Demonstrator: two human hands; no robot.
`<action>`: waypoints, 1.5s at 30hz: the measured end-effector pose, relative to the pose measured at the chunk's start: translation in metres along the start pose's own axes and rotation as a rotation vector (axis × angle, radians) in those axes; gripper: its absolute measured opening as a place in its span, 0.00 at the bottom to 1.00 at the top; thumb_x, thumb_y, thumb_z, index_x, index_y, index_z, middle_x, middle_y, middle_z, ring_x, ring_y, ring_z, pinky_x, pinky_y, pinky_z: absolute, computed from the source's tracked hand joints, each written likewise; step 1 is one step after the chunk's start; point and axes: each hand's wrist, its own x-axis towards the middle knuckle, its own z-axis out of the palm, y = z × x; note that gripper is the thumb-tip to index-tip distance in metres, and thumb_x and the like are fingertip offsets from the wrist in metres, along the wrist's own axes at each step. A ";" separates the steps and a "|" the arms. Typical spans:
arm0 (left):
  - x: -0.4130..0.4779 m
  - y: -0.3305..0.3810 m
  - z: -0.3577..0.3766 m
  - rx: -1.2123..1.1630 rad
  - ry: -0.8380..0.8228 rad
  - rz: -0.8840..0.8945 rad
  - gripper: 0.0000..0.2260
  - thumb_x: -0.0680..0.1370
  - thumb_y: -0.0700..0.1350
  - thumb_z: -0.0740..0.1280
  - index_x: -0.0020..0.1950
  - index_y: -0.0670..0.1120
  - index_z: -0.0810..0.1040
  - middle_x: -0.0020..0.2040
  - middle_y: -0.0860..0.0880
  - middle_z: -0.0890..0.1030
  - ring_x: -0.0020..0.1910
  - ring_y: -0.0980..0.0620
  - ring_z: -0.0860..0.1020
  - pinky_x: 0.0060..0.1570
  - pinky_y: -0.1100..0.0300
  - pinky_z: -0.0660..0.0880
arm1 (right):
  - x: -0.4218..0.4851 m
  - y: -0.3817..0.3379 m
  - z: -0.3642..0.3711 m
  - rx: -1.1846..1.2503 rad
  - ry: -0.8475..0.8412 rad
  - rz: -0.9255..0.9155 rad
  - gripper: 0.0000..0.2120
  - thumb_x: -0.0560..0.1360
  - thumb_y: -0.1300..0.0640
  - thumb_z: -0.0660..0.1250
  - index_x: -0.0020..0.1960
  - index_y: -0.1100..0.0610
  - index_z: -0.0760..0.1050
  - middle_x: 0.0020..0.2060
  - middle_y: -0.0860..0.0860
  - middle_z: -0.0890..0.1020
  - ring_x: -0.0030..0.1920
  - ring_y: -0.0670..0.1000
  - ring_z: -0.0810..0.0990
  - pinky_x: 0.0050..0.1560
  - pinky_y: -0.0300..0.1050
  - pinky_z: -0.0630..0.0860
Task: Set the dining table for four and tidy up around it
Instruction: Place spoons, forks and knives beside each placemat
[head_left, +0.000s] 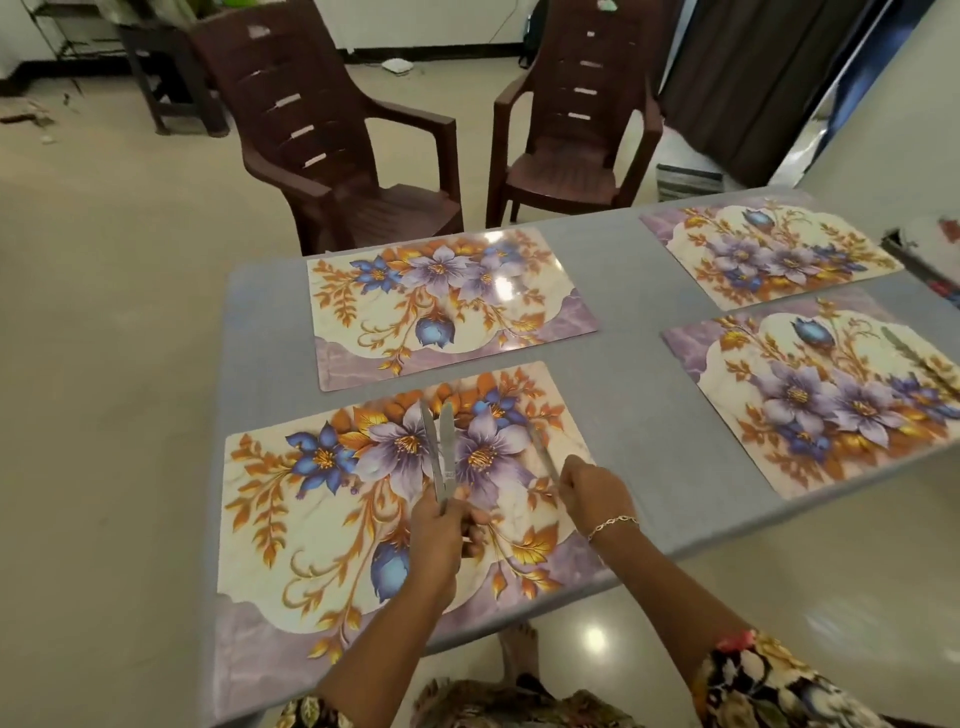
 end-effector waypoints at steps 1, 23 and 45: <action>0.000 0.000 -0.002 0.015 -0.005 0.001 0.08 0.81 0.38 0.57 0.44 0.38 0.71 0.27 0.47 0.78 0.18 0.58 0.69 0.17 0.68 0.65 | -0.001 0.001 0.000 0.043 0.010 0.030 0.08 0.78 0.54 0.60 0.50 0.58 0.73 0.47 0.57 0.82 0.45 0.56 0.79 0.44 0.43 0.73; -0.002 -0.007 -0.037 0.156 -0.092 0.027 0.08 0.82 0.39 0.57 0.51 0.36 0.72 0.29 0.45 0.76 0.18 0.59 0.69 0.17 0.68 0.63 | -0.048 0.000 0.048 -0.108 0.024 -0.211 0.35 0.67 0.34 0.58 0.60 0.60 0.75 0.56 0.55 0.82 0.54 0.54 0.82 0.53 0.45 0.75; -0.050 -0.001 -0.091 0.044 -0.200 0.010 0.12 0.80 0.35 0.54 0.52 0.38 0.77 0.33 0.43 0.79 0.23 0.55 0.68 0.20 0.67 0.63 | -0.125 -0.074 0.037 0.663 0.269 -0.001 0.06 0.76 0.65 0.62 0.47 0.60 0.77 0.40 0.50 0.81 0.42 0.50 0.79 0.46 0.42 0.74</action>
